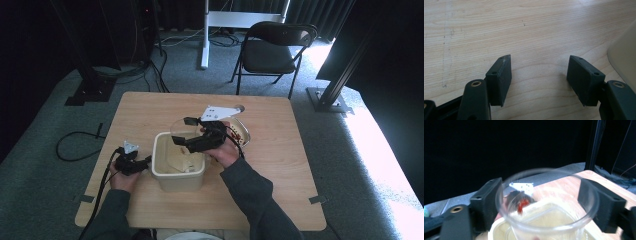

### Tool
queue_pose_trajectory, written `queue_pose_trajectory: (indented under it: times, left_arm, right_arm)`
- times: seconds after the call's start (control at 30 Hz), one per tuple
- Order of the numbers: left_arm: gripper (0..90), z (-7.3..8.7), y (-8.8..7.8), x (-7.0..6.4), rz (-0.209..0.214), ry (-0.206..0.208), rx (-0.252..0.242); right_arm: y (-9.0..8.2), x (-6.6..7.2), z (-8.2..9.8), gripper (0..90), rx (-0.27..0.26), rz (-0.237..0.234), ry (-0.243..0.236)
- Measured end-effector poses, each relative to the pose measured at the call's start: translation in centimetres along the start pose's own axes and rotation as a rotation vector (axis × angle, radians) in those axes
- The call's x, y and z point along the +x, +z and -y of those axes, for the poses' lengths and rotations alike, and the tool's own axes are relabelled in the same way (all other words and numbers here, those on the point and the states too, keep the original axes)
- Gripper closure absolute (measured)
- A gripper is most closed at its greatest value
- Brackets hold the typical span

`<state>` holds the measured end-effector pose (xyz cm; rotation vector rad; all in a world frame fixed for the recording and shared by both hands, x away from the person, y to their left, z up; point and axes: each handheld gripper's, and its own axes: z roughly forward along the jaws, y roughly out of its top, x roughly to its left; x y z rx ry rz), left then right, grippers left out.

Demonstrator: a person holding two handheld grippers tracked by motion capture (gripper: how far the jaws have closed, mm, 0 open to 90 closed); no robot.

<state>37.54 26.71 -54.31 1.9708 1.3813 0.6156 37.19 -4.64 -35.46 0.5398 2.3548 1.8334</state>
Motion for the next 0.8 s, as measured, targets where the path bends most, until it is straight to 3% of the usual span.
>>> queue_pose_trajectory:
  times: [0.23,0.27,0.4,0.47,0.6,0.63,0.67,0.73,0.8]
  left_arm:
    - [37.6,0.0,0.0,0.0,0.000,0.000,0.000]
    - [37.5,0.0,0.0,0.0,0.000,0.000,0.000]
    - [37.2,0.0,0.0,0.0,0.001,0.001,0.000]
    - [37.0,0.0,0.0,0.0,0.000,0.000,0.001]
    - [36.9,0.0,0.0,0.0,0.001,0.001,0.001]
    - [36.9,0.0,0.0,0.0,0.001,0.001,0.001]
    - [36.9,0.0,0.0,0.0,0.000,0.001,0.000]
    - [36.9,0.0,0.0,0.0,-0.002,0.002,0.002]
    - [36.9,0.0,0.0,-0.1,-0.002,0.001,0.002]
  right_arm:
    - [0.0,-0.3,0.0,14.7,-0.012,-0.005,0.017]
    - [-0.3,-0.2,0.1,14.2,-0.014,0.017,0.008]
    - [-1.6,0.0,0.6,14.4,-0.025,0.031,0.002]
    - [-2.8,0.3,1.3,15.9,-0.018,0.074,-0.021]
    - [-5.9,1.2,4.3,19.7,0.025,0.154,-0.076]
    - [-5.9,1.2,4.3,19.7,0.025,0.154,-0.076]
    - [-6.7,1.5,5.3,20.8,0.038,0.173,-0.086]
    - [-8.7,1.9,9.1,22.0,0.094,0.229,-0.072]
    - [-9.2,1.7,11.9,24.8,0.148,0.272,-0.051]
